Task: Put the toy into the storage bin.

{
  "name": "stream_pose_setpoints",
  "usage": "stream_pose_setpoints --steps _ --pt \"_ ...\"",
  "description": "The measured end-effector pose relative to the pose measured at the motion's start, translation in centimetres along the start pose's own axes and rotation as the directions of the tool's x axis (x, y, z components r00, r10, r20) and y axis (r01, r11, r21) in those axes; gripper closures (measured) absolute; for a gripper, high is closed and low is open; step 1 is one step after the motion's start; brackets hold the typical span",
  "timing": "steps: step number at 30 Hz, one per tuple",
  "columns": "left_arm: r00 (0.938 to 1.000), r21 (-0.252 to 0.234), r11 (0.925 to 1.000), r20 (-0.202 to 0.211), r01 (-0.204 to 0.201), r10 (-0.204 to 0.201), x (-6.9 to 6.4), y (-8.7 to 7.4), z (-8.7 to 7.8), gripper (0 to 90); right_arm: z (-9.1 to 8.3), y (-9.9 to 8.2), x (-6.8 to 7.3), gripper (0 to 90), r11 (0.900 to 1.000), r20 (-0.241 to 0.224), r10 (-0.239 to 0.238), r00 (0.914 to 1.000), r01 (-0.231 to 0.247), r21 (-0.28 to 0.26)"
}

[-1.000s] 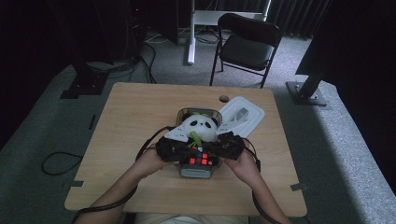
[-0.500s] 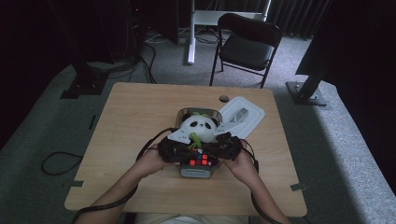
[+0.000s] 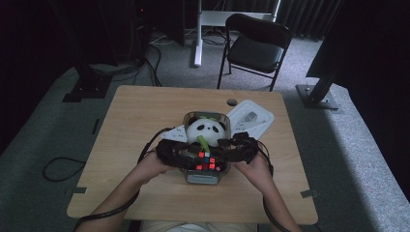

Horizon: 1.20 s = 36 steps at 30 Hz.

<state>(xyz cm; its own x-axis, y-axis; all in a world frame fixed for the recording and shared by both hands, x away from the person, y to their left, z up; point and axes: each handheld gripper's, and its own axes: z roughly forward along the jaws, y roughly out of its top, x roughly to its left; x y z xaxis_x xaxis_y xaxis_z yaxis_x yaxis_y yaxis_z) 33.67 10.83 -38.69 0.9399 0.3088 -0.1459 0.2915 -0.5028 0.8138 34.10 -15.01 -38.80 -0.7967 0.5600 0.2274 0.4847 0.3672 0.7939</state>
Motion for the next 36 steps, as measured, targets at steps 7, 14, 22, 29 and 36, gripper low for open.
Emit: stream_pose_setpoints --steps 7,14,22,29,36 --pt "0.9991 -0.021 0.9998 -0.042 -0.004 0.003 0.5 -0.1 -0.9 21.0 -1.2 -0.7 -1.6 28.4 0.9935 0.054 0.103 0.9933 -0.100 -0.055" --pt "0.9947 -0.041 0.9990 -0.102 -0.018 0.014 0.8 -0.3 -1.9 10.1 -2.3 -1.2 -2.1 24.9 0.9933 0.089 0.088 0.9921 -0.081 -0.083" --pt "0.9807 -0.064 0.9979 -0.195 0.007 -0.019 2.2 -1.6 -3.5 0.4 -2.9 -2.1 -2.5 13.5 0.9927 0.272 0.074 0.9595 -0.044 -0.112" --pt "0.9587 -0.095 0.9955 -0.283 0.003 -0.029 3.6 -3.7 -4.2 0.5 -3.5 -3.4 -4.3 14.6 0.9802 0.283 0.140 0.9487 -0.093 -0.175" --pt "0.9496 -0.111 0.9934 -0.307 0.029 -0.062 5.0 -6.0 -4.5 0.5 -3.8 -4.5 -6.0 13.2 0.9652 0.303 0.203 0.9313 -0.138 -0.222"
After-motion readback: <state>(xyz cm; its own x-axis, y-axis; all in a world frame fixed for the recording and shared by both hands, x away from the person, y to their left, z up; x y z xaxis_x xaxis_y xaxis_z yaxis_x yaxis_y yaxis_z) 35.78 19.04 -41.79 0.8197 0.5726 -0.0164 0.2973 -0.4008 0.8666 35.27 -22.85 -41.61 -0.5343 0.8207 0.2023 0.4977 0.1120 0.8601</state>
